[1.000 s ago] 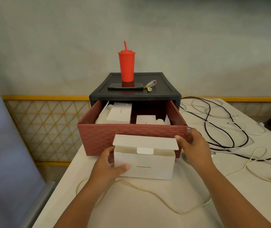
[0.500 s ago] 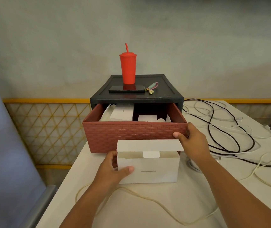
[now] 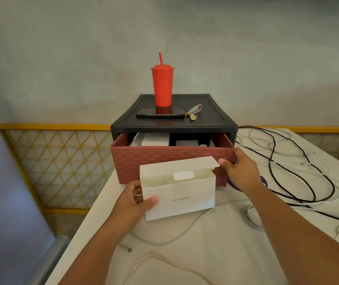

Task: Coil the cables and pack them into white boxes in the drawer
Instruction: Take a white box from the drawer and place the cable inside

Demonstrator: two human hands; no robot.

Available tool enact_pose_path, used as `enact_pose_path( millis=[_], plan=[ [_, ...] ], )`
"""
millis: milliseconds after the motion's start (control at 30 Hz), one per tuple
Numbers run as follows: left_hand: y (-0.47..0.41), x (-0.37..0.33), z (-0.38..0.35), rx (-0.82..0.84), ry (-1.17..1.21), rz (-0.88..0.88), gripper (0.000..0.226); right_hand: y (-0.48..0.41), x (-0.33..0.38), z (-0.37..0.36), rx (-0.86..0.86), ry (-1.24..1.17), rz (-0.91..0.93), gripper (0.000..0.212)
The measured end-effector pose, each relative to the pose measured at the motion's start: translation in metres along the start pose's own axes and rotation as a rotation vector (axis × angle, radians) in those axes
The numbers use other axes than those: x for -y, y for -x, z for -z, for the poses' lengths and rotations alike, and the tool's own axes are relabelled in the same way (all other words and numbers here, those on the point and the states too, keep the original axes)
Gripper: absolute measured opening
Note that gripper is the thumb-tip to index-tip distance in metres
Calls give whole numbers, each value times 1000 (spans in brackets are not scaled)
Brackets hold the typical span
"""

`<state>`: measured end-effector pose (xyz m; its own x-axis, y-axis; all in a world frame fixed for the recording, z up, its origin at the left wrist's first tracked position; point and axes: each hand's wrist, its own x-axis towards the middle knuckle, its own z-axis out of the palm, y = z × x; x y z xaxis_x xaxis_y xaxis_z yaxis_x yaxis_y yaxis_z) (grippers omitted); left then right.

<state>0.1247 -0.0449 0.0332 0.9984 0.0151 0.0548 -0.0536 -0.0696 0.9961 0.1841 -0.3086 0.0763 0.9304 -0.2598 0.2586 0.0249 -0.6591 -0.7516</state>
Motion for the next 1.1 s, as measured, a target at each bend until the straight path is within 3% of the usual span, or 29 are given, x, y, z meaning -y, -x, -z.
enact_pose_path(
  millis=[400, 567, 700, 833, 1000, 1100],
  plan=[
    [-37, 8, -6, 60, -58, 71, 37, -16, 1, -7, -2, 9, -13, 38],
    [-48, 10, -9, 38, -130, 67, 46, -17, -7, -5, 27, -25, -58, 28],
    [-50, 6, -16, -24, -180, 44, 47, -10, -18, 7, 61, -18, -89, 14],
    [-47, 3, -22, -108, -177, -1, 45, 13, -28, 32, -15, -85, -92, 8],
    [-40, 3, -28, -224, -157, -81, 49, 50, -60, 63, -107, 81, -135, 2],
    [-34, -3, -32, -290, -151, -172, 40, 60, -80, 70, -93, 151, -218, 5]
  ],
)
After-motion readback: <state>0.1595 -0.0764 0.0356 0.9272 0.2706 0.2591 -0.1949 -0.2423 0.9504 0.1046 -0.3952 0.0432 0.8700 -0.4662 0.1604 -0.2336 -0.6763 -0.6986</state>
